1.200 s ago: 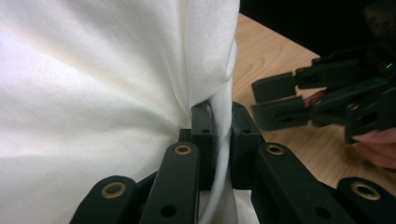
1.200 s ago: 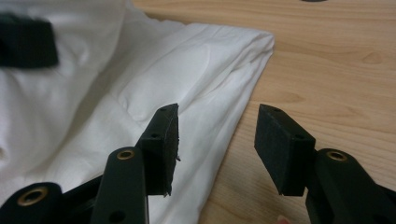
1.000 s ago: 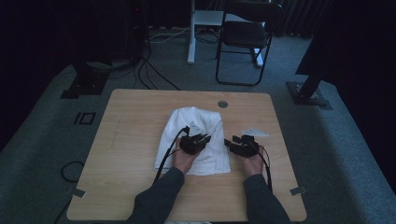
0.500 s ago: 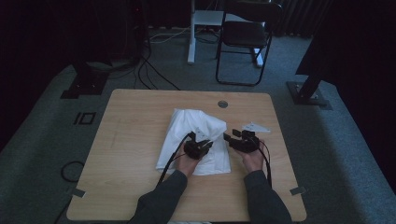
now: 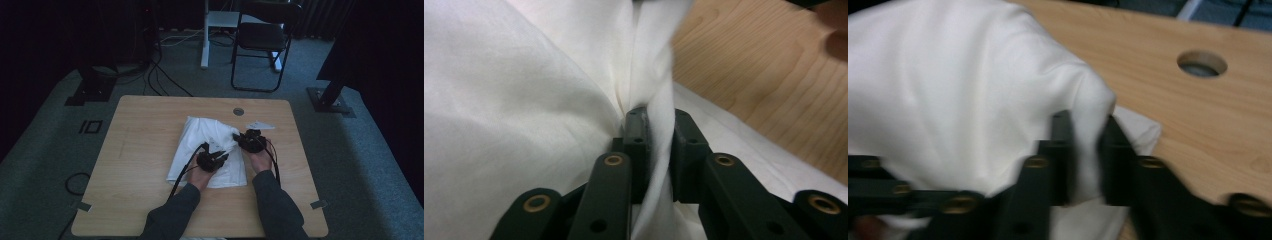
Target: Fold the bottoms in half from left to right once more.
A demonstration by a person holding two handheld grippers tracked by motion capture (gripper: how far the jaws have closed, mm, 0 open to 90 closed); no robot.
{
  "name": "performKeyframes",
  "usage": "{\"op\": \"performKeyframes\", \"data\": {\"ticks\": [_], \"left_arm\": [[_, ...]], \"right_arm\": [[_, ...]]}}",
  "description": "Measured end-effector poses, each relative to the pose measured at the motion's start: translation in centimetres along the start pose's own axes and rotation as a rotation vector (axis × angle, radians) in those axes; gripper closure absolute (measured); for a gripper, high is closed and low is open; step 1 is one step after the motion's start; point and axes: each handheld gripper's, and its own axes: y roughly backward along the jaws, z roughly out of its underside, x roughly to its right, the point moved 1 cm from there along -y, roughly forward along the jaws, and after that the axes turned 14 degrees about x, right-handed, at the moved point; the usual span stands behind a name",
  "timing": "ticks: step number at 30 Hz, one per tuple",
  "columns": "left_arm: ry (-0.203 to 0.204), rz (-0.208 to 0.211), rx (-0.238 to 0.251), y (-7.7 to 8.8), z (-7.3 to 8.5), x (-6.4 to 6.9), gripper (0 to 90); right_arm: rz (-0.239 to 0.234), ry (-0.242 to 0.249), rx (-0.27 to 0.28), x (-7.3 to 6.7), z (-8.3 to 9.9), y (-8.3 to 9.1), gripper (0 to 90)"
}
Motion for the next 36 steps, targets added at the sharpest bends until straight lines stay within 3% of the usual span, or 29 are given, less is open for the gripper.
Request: {"op": "performKeyframes", "data": {"ticks": [5, 8, 10, 11, 13, 16, 17, 19, 24, 27, 36], "left_arm": [[0.024, 0.023, 0.015, 1.0, -0.8, 0.3, 66.3], [0.032, 0.044, 0.074, 3.3, -2.6, 0.7, 61.6], [0.018, 0.033, 0.111, 4.9, -3.7, 0.5, 59.6], [0.018, 0.033, 0.111, 4.9, -3.7, 0.5, 58.6], [-0.009, -0.024, 0.159, 7.3, -5.0, -0.5, 58.6], [-0.017, -0.093, 0.158, 8.8, -5.3, -2.2, 59.0], [-0.017, -0.093, 0.158, 8.8, -5.3, -2.2, 59.7], [-0.007, -0.121, 0.123, 9.4, -4.6, -3.6, 60.1], [-0.016, -0.135, 0.052, 8.8, -2.4, -4.3, 58.6], [-0.004, -0.133, 0.05, 8.4, -1.6, -4.5, 56.3], [-0.018, -0.133, 0.032, 7.5, -0.2, -4.8, 56.0]], "right_arm": [[0.021, -0.019, -0.045, 0.8, 0.6, -1.3, 85.8], [0.034, -0.037, -0.062, 1.3, 1.1, -2.2, 85.5], [0.043, -0.042, -0.069, 1.5, 1.3, -2.5, 85.2], [0.043, -0.042, -0.069, 1.5, 1.3, -2.5, 85.2], [0.048, -0.044, -0.076, 1.7, 1.4, -2.6, 85.0], [0.046, -0.041, -0.077, 1.8, 1.5, -2.6, 85.1], [0.046, -0.041, -0.077, 1.8, 1.5, -2.6, 85.1], [0.046, -0.039, -0.081, 1.9, 1.5, -2.7, 85.1], [0.045, -0.035, -0.09, 1.9, 1.6, -2.8, 85.0], [0.047, -0.031, -0.097, 1.9, 1.7, -2.9, 85.0], [0.046, -0.031, -0.11, 2.0, 2.0, -3.0, 84.7]]}}
